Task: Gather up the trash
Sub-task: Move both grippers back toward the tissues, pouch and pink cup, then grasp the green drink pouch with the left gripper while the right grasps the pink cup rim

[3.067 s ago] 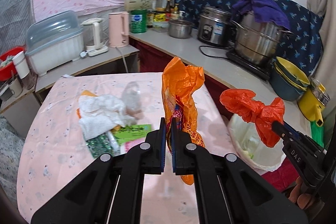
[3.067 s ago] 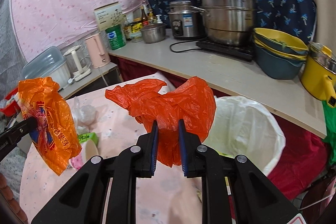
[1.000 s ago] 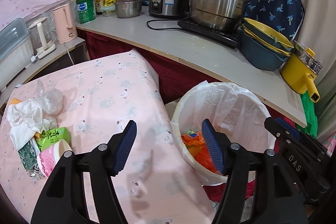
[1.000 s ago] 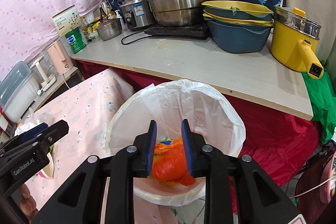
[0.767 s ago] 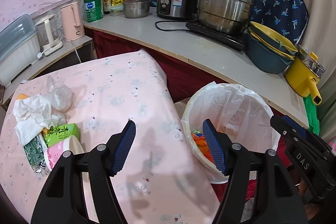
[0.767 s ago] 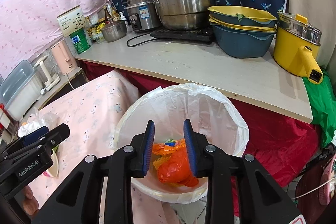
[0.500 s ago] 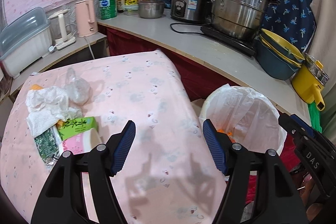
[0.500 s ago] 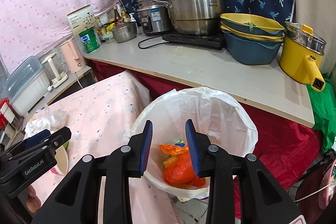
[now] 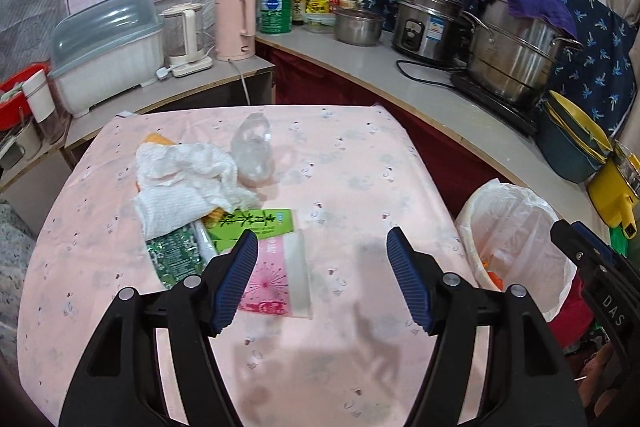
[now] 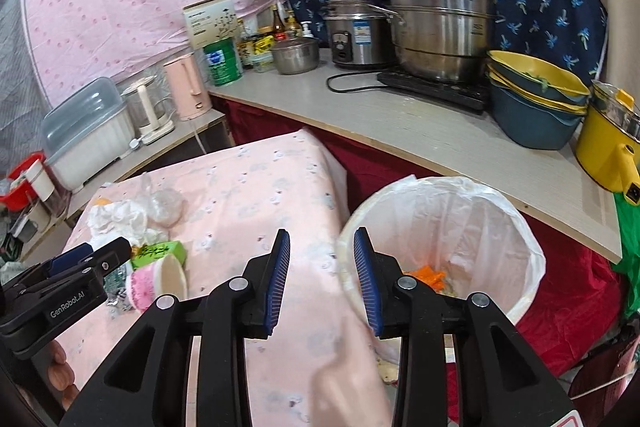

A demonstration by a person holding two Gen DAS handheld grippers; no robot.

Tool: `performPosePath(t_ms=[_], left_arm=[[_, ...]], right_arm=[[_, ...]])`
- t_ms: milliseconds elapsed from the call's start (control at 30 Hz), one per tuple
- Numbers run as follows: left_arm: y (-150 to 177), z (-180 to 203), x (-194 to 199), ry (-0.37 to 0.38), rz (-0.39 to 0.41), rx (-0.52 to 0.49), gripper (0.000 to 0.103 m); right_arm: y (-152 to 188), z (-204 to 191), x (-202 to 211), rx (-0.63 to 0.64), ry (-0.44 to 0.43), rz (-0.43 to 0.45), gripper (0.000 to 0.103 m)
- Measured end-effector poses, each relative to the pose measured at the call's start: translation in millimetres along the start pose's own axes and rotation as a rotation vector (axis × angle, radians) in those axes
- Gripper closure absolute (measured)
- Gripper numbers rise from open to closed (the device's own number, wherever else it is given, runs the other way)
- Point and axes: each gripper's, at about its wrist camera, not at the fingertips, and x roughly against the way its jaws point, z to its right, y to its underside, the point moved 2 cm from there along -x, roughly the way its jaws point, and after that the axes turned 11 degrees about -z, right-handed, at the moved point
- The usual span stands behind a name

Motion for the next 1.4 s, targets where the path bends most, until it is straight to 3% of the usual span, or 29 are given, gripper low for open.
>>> performPosePath(t_ms=[433,733,1400], left_arm=[[23.6,-87.0,-0.7,-0.082,-0.051,0.13,0.038],[35.8,-129.5,-22.3,-0.097,-0.111,0.199,0.038],[27.2,-166.2,-102.7,0.056,-0.274,0.343,0.038]], right_arm=[[19.1,-76.5,-11.0,0.111,-0.077,-0.053,0.07],[37.5,-115.0,-44.2,0.165,-0.138,-0.138,0.07],[47.6,-157.4,-116.0,0.217,-0.237,-0.266,0.07]])
